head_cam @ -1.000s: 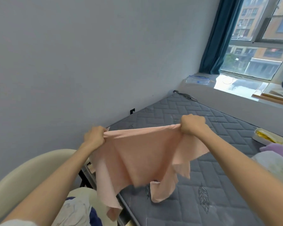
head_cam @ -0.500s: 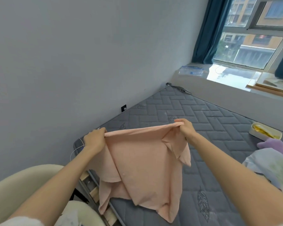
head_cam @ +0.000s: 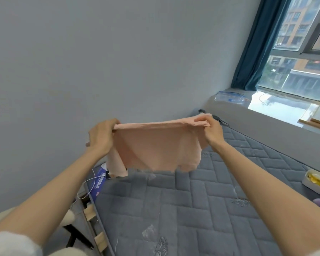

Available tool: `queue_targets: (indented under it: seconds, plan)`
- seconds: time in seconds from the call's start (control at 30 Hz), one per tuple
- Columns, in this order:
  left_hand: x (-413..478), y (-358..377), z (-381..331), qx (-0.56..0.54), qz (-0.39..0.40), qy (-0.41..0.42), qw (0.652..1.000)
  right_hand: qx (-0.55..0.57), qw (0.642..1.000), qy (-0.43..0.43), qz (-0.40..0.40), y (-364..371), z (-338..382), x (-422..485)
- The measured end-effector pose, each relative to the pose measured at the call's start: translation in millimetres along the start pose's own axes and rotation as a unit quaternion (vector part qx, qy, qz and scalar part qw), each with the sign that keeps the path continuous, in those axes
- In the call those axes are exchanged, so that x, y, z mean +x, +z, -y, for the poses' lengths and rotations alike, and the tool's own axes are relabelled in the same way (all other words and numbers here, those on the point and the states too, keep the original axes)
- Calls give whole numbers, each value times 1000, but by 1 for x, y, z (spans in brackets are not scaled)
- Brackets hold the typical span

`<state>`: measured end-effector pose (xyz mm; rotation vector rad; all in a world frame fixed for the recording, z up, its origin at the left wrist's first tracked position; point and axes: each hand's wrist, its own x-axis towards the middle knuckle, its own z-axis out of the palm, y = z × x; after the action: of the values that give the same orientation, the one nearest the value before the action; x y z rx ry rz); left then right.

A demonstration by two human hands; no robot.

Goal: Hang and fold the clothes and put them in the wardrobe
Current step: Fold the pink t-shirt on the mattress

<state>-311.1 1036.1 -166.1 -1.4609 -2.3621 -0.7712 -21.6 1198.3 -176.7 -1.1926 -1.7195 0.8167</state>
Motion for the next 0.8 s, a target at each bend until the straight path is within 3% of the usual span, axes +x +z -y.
queue_targets:
  seconds: [0.07, 0.13, 0.23, 0.3, 0.4, 0.5, 0.67, 0.8]
  plan:
    - [-16, 12, 3, 0, 49, 18, 999, -85, 996, -6, -26, -2, -15, -10]
    - [-40, 32, 10, -17, 124, 44, 991, -242, 970, -25, -14, -4, -38, -28]
    - [-87, 65, 16, 20, 238, 73, 968, -487, 866, -80, 82, 0, -77, -67]
    - [-128, 92, 22, 39, 294, 70, 952, -571, 804, -90, 142, 12, -106, -99]
    - [-200, 141, 48, 39, 346, 56, 936, -623, 746, -69, 227, 32, -164, -152]
    - [-270, 187, 71, 62, 394, 63, 915, -634, 723, -24, 273, 47, -225, -202]
    - [-380, 233, 78, 91, 435, 40, 895, -640, 685, -61, 342, 62, -287, -272]
    - [-444, 252, 75, 88, 461, 1, 883, -623, 654, -37, 427, 66, -321, -318]
